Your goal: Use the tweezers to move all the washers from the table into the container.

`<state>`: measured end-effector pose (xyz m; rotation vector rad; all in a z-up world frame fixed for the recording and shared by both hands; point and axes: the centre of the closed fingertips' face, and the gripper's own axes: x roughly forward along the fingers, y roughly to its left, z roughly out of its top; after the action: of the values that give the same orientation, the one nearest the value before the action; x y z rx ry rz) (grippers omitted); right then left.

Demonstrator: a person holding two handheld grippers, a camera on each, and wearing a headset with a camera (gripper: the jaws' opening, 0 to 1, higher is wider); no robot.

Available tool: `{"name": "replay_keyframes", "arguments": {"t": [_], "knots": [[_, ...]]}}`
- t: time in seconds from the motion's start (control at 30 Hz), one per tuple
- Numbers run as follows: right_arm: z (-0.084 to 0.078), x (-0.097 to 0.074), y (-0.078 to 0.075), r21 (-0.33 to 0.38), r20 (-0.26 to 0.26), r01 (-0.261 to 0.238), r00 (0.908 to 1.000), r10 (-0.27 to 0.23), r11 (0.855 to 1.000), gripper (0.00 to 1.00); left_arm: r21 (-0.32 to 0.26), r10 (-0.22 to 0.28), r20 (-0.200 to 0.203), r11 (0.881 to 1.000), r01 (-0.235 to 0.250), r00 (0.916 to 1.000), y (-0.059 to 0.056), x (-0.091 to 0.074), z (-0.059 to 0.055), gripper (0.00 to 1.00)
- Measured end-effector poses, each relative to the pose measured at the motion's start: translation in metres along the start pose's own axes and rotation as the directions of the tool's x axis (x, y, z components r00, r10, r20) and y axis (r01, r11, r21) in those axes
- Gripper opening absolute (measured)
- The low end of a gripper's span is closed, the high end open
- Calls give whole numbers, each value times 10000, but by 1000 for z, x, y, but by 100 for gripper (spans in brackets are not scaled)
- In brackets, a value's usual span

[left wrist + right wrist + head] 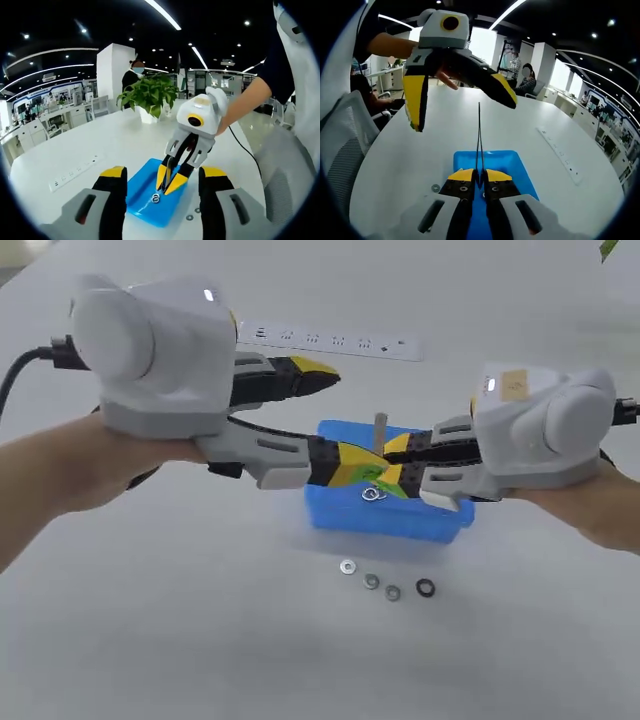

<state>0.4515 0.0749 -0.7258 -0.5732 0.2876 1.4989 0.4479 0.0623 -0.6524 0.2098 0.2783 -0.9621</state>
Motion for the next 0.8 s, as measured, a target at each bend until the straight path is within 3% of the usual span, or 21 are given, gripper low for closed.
{"name": "replay_keyframes", "arguments": {"t": [0.1, 0.2, 0.27, 0.37, 0.67, 0.77, 0.8], "knots": [[1, 0, 2, -36, 31, -91, 10000, 91, 10000, 8, 163, -301, -137, 9994, 303, 9995, -1, 4, -3, 47], [2, 0, 4, -38, 41, -192, 9998, 192, 9998, 8, 59, -610, 6, 9981, 610, 9981, -5, 5, 0, 18], [1, 1, 6, -79, 9, -299, 9996, 299, 9995, 8, 78, -626, 55, 9980, 626, 9980, -4, 6, 2, 23], [1, 2, 8, -68, 25, -382, 9993, 382, 9992, 8, 57, -946, 155, 9955, 946, 9954, -11, 8, 7, 22], [3, 2, 10, -154, 63, -518, 9986, 519, 9985, 8, 584, -1459, -215, 9874, 1469, 9891, -23, 10, 5, 7], [5, 2, 11, -164, 97, -499, 9987, 501, 9986, 8, 1045, -1509, -277, 9827, 1530, 9882, -26, 10, 7, 6], [5, 1, 11, -172, 106, -493, 9987, 495, 9986, 8, 1497, -1389, -293, 9785, 1417, 9899, -26, 11, 9, 6]]}}
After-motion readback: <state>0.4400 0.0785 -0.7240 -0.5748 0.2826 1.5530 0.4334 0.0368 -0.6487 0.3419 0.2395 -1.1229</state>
